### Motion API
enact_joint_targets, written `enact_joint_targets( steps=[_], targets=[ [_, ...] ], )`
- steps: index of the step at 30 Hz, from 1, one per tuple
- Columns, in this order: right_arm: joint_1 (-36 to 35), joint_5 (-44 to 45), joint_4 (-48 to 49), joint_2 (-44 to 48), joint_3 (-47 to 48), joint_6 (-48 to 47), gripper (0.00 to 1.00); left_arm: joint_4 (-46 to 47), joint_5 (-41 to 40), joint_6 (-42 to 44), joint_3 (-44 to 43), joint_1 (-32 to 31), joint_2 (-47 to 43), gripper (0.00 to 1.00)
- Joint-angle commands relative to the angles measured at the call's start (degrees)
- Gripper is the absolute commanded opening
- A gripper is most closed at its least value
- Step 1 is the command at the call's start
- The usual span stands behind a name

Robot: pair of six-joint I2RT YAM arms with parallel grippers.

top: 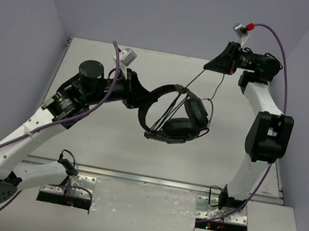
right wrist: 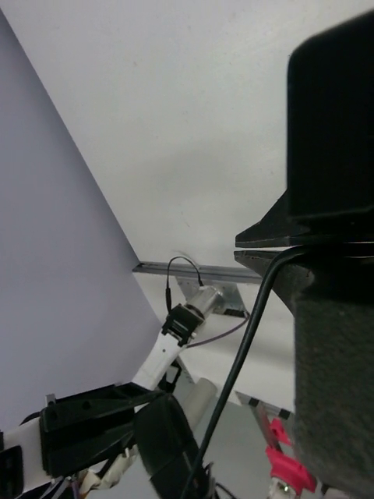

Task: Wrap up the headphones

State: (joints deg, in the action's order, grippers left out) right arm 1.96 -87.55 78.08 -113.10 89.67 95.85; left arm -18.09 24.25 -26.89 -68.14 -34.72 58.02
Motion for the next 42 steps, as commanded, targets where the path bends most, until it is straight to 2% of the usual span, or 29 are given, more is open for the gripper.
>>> enact_joint_targets(
  steps=[1, 3, 4, 6, 7, 8, 9, 10, 13, 18, 20, 22, 25, 30, 33, 35, 38, 42],
  targets=[
    [1.5, -5.2, 2.0, 0.7, -0.4, -8.8, 0.01, 7.4, 8.8, -4.5, -7.3, -0.3, -3.9, 0.0],
    [1.0, -0.6, -2.9, 0.9, -2.3, -14.9, 0.01, -1.6, -9.0, -2.8, -13.7, -0.3, -3.5, 0.0],
    [0.7, -0.6, -7.3, 0.9, -2.3, -14.9, 0.01, -2.7, -12.7, -2.8, -15.5, -0.3, -3.3, 0.0],
    [-0.5, 5.6, -20.3, 4.4, -6.1, -31.9, 0.01, -4.8, -18.9, -3.2, -19.6, -0.3, -1.1, 0.0],
    [-1.9, 10.1, -47.1, 6.7, -6.8, -56.4, 0.01, -5.6, -22.0, -3.3, -23.1, -0.3, 0.1, 0.0],
    [-4.4, 18.6, -63.2, 11.5, -5.0, -70.3, 0.01, -6.3, -23.8, -4.2, -25.0, -0.3, 1.2, 0.0],
    [-7.3, 35.2, -73.0, 12.5, -4.6, -77.8, 0.01, -6.8, -25.5, -4.8, -26.9, -0.3, 3.8, 0.0],
    [-10.3, 36.5, -73.4, 12.9, -5.4, -79.6, 0.01, -7.6, -28.7, -5.4, -28.4, -0.3, 5.0, 0.0],
    [-11.4, 36.1, -65.4, 12.7, -9.6, -74.0, 0.01, -8.1, -34.0, -7.6, -33.5, -0.3, 9.3, 0.0],
    [-18.8, 41.0, -59.3, 17.1, -21.3, -77.5, 0.01, -6.6, -40.4, -10.0, -39.0, -0.3, 13.2, 0.0],
    [-23.1, 42.4, -55.8, 18.7, -24.9, -78.4, 0.03, -6.6, -46.8, -10.5, -40.1, -0.3, 13.9, 0.0],
    [-27.2, 43.0, -49.5, 21.4, -31.4, -77.5, 0.09, -9.1, -53.3, -10.3, -44.0, -0.3, 16.2, 0.0],
    [-31.7, 42.9, -41.7, 23.4, -38.2, -74.9, 0.14, -12.0, -57.8, -8.0, -50.0, -0.3, 20.5, 0.0],
    [-38.8, 41.7, -32.7, 25.3, -44.7, -71.7, 0.13, -15.9, -63.2, -5.4, -55.6, -0.3, 27.3, 0.0],
    [-42.2, 43.8, -30.7, 28.5, -49.1, -71.7, 0.1, -16.4, -66.6, -2.6, -56.4, 0.9, 30.8, 0.0],
    [-44.1, 45.0, -31.1, 32.3, -52.4, -72.7, 0.05, -18.0, -65.8, -2.3, -59.4, 4.0, 33.5, 0.0],
    [-48.4, 49.7, -38.2, 38.4, -54.9, -77.7, 0.05, -19.0, -65.4, -1.7, -60.0, 7.9, 38.5, 0.0],
    [-54.1, 56.1, -48.3, 45.8, -57.1, -82.7, 0.01, -18.7, -67.5, -1.3, -57.5, 10.4, 40.5, 0.0]
  ],
)
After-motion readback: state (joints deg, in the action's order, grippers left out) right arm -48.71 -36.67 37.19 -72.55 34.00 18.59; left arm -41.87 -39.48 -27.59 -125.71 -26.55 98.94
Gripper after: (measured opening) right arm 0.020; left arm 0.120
